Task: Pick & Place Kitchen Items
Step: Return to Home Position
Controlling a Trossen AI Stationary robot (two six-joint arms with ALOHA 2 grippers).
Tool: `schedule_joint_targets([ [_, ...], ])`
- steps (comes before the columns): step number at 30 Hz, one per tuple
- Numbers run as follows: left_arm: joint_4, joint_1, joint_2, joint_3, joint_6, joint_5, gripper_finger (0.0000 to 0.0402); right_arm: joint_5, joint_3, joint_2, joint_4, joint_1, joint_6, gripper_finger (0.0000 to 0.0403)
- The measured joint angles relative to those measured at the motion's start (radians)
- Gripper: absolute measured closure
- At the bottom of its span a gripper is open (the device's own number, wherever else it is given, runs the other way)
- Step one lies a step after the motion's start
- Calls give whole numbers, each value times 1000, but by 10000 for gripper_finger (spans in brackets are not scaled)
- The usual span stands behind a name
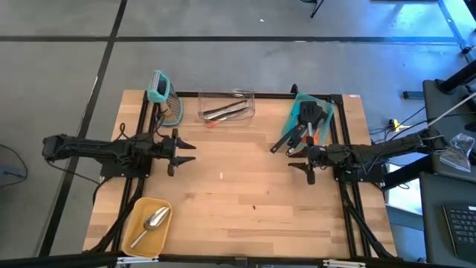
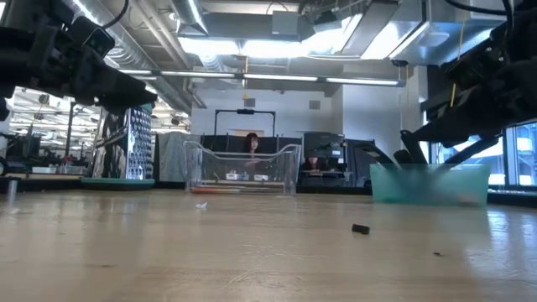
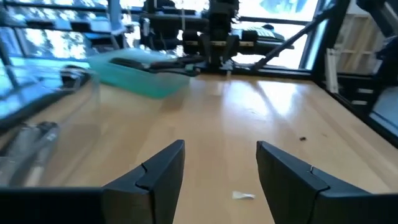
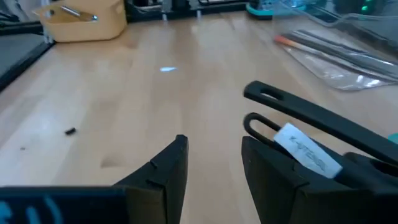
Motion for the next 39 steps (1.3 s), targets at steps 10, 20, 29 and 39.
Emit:
schedule_joint_targets([
  [10,-80,99,-112,0,27,96,210,3,0,-219,-172,-45,-25,249],
  [20,-133,146,-135,0,20,79,210,-23,0,-386,-189,-51,-74,249],
  [29,-164,146,-135,0,19,69,210,-118,0,-458,-205,-50,-64,249],
  [39,-189,153,-183,0,18,93,210,-177,0,-520,-215,-50,-71,249],
])
